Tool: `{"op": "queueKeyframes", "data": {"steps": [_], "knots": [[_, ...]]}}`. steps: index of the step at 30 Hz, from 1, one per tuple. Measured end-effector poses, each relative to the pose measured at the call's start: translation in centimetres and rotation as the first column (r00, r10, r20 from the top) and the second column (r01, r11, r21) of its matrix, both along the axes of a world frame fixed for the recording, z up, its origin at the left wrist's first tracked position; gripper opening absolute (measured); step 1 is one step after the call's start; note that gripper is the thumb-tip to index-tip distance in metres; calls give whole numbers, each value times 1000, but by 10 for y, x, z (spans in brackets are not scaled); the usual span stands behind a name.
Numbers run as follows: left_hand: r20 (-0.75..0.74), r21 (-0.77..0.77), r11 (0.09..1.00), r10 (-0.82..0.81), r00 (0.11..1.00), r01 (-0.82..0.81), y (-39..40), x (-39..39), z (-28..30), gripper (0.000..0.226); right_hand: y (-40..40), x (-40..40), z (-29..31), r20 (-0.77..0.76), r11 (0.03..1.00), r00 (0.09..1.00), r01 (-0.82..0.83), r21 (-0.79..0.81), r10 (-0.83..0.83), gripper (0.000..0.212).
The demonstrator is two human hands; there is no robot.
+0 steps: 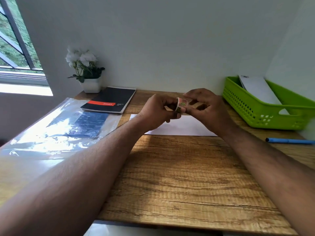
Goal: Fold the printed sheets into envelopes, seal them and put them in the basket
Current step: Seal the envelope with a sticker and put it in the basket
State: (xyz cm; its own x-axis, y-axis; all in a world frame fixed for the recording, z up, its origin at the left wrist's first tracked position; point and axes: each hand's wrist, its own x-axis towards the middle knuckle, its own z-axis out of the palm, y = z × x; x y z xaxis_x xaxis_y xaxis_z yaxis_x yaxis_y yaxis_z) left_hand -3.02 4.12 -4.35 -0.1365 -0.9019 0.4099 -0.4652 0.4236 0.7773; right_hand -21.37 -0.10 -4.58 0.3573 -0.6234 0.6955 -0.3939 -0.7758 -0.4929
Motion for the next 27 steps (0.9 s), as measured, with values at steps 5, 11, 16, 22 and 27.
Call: {"op": "queueKeyframes", "data": {"steps": [5, 11, 16, 22, 27], "knots": [[16, 6, 1000, 0, 1000, 0, -1, 1, 0, 23, -3, -3, 1, -108, 962, 994, -31, -271, 1, 25], [40, 19, 1000, -4, 999, 3, 0, 1, 1, 20, 0, 5, 2, -180, 931, 980, 12, -365, -83, 13], [47, 47, 999, -8, 999, 5, -1, 2, 4, 31, -1, 2, 7, 138, 988, 986, 107, -109, -91, 6], [76, 33, 992, 123, 990, -125, -7, 14, 3, 27, -4, -5, 10, 335, 990, 932, 135, 39, -140, 7], [162, -84, 927, 376, 912, -367, -16, 38, -1, 11, -7, -8, 8, 279, 986, 950, 106, 126, -138, 9]]}}
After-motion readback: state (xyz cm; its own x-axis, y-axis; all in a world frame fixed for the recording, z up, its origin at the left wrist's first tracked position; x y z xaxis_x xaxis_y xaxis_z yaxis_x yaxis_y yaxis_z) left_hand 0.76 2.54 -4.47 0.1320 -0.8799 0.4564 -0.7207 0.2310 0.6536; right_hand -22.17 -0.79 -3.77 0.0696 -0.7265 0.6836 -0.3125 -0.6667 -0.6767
